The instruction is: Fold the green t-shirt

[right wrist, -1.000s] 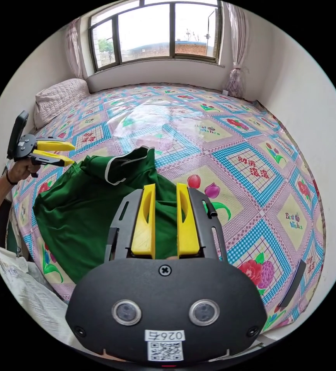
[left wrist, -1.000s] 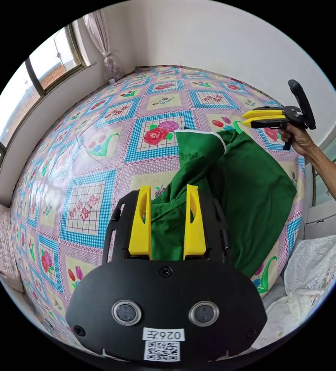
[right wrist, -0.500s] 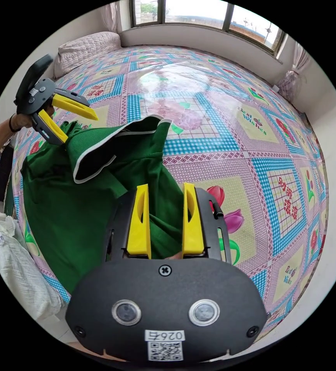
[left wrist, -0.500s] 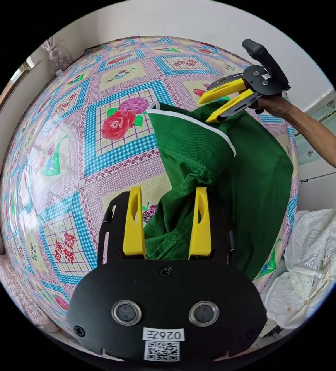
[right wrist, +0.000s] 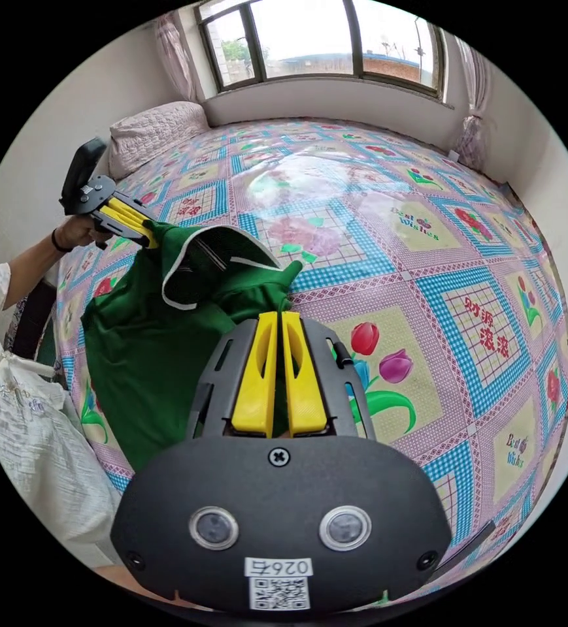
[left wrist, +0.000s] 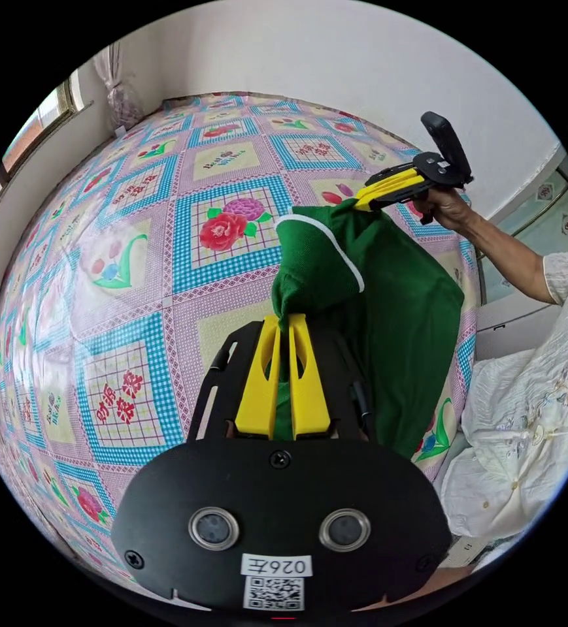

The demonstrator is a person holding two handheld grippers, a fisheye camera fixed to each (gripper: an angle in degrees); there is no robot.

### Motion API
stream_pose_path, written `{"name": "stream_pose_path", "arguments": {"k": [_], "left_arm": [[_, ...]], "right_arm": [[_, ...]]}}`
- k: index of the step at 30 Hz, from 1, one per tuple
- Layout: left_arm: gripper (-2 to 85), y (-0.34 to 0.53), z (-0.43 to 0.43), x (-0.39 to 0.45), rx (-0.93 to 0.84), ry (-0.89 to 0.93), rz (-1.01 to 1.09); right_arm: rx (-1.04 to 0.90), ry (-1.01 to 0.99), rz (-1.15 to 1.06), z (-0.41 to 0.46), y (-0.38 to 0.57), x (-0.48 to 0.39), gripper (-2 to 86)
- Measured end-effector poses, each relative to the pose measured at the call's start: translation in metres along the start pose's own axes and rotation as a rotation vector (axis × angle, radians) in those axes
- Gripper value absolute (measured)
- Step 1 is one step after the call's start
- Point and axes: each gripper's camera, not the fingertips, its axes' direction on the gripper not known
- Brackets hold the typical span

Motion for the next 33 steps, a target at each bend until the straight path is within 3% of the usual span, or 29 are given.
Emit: {"name": "stream_pose_path", "arguments": {"k": [6, 17, 26, 33], "left_arm": [[-0.2, 0.078, -0.119, 0.051, 0.163, -0.207, -0.012], [-0.2, 0.216, -0.373, 0.211, 0.518, -0.569, 0.080], [-0.2, 0.264, -0.513, 0.321, 0.591, -0.722, 0.189], [-0.2, 0.262, -0.575, 0.353, 0.588, -0.771, 0.202]], "right_arm": [[0.221, 0.079, -0.042, -0.127, 0.035, -0.072, -1.6], [0.671, 0.428, -0.262, -0.402, 0.111, -0.289, -1.6], [0.866, 0.632, -0.293, -0.547, 0.173, -0.408, -1.6], [0.964, 0.751, -0.307, -0.619, 0.179, -0.454, -1.6]]}}
